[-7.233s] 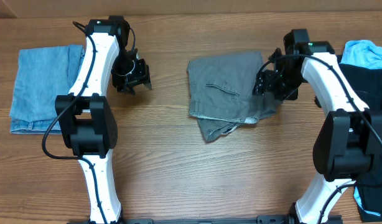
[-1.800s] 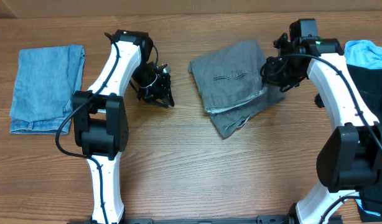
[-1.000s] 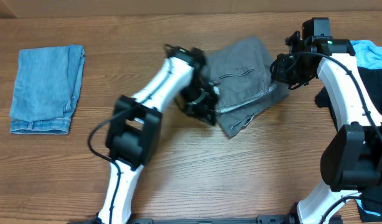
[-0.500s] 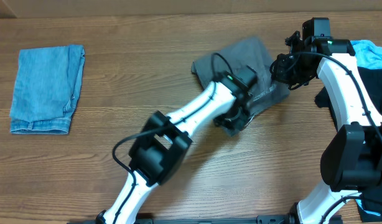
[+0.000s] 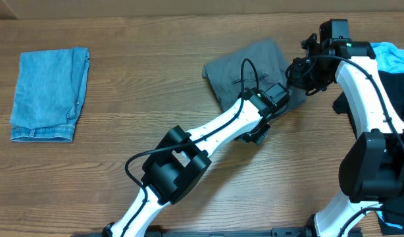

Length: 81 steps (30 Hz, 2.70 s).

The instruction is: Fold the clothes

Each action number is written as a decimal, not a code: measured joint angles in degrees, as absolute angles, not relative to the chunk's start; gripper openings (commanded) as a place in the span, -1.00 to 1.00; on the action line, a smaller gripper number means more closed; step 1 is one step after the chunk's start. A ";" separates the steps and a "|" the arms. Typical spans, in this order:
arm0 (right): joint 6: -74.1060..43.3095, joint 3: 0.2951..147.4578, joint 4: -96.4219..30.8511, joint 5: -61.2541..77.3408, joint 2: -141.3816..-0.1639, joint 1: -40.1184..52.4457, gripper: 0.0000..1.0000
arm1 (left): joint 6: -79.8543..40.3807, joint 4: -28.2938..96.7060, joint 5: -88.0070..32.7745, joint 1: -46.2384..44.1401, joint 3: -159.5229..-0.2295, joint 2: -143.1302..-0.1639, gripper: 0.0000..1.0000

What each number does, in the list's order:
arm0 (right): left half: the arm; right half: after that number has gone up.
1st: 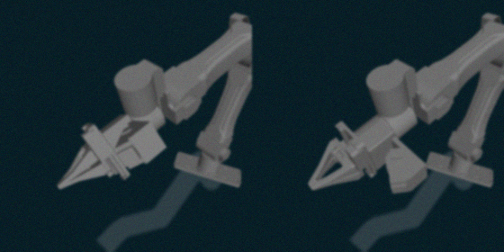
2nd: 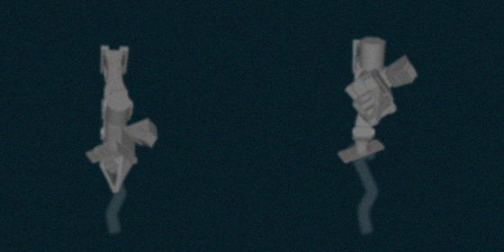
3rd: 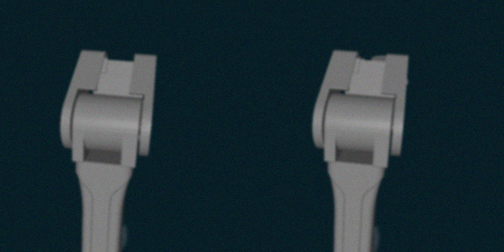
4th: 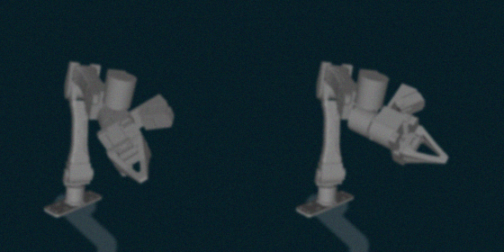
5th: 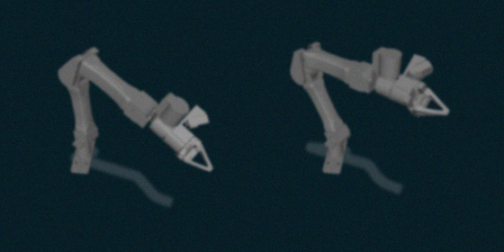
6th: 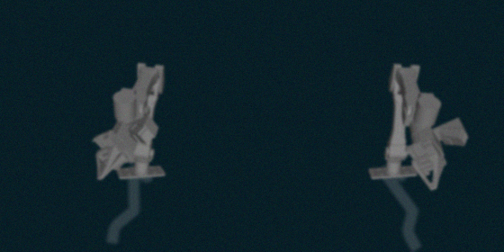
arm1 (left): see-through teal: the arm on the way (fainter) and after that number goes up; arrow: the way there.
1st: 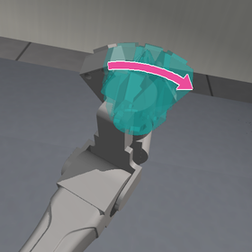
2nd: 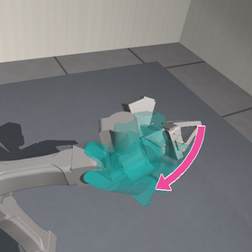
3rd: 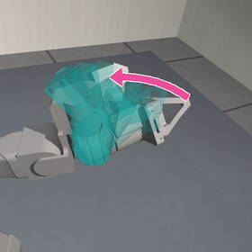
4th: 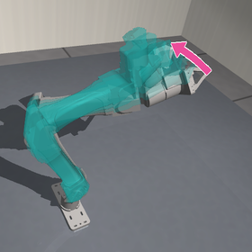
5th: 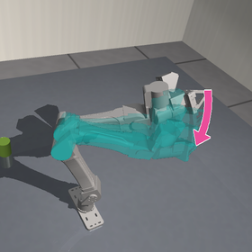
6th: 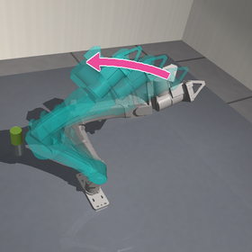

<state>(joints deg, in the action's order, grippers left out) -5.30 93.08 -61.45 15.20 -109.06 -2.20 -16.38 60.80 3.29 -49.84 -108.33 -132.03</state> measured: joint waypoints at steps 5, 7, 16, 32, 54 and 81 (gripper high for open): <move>-5.04 93.08 -61.56 15.20 -109.06 -2.20 -0.92 | -17.74 59.02 5.04 -49.76 -108.12 -127.46 -0.92; -4.89 93.08 -61.56 15.18 -109.06 -2.20 -0.92 | -18.61 58.39 5.43 -49.74 -108.14 -125.69 -0.92; -4.84 93.08 -61.91 15.18 -109.06 -2.20 -0.92 | -20.99 51.96 5.89 -49.74 -102.13 -124.88 -0.92; -4.67 93.10 -62.11 15.05 -109.06 -2.22 -0.21 | -21.85 46.57 6.24 -48.66 -92.62 -124.88 -0.92; -2.90 83.44 -56.38 14.11 -109.06 -2.20 0.09 | -22.39 46.24 6.22 -48.66 -92.38 -124.88 -0.92; 3.03 77.43 -50.78 10.50 -109.03 0.86 0.01 | -22.37 46.26 5.80 -48.66 -92.33 -124.88 -0.92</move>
<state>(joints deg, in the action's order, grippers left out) 3.03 77.43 -50.78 10.50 -109.03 0.86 -22.37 46.26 5.80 -48.66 -92.33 -124.88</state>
